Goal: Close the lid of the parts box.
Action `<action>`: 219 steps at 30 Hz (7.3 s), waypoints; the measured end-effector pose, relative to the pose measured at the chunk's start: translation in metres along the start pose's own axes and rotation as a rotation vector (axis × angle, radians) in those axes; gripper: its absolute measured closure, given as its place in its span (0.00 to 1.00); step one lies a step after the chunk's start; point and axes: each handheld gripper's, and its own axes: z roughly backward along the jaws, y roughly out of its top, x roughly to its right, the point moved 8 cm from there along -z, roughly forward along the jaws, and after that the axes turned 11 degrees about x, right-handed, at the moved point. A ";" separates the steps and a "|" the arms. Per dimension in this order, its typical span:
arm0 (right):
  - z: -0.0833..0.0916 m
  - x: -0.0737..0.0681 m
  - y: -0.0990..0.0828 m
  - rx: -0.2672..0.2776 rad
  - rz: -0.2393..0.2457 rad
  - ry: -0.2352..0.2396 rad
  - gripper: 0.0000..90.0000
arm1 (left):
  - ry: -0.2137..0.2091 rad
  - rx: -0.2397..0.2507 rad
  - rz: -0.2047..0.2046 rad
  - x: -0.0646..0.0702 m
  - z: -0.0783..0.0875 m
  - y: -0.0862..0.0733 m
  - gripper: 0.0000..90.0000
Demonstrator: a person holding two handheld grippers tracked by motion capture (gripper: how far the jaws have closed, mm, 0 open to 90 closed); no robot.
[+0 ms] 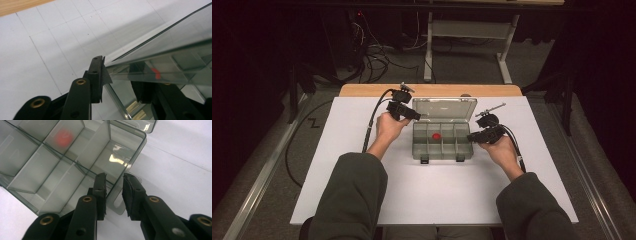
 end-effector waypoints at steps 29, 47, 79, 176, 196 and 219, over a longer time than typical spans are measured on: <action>0.000 0.000 0.000 -0.009 -0.014 0.004 0.83 | -0.011 -0.018 -0.050 0.003 0.008 -0.006 0.75; 0.022 0.006 0.008 0.069 -0.007 0.008 0.84 | -0.013 -0.021 -0.069 0.003 0.009 -0.011 0.74; 0.037 0.009 0.041 0.146 0.030 -0.045 1.00 | -0.041 -0.057 -0.086 0.005 0.010 -0.021 0.68; 0.038 -0.010 0.013 0.140 0.081 0.051 1.00 | -0.126 0.056 -0.119 0.034 0.045 -0.044 0.83; 0.029 -0.009 -0.001 0.115 0.073 0.073 1.00 | -0.134 0.035 -0.125 0.039 0.037 -0.055 0.84; 0.023 -0.012 -0.009 0.114 0.100 0.071 0.99 | -0.117 0.023 -0.144 0.043 0.030 -0.060 0.87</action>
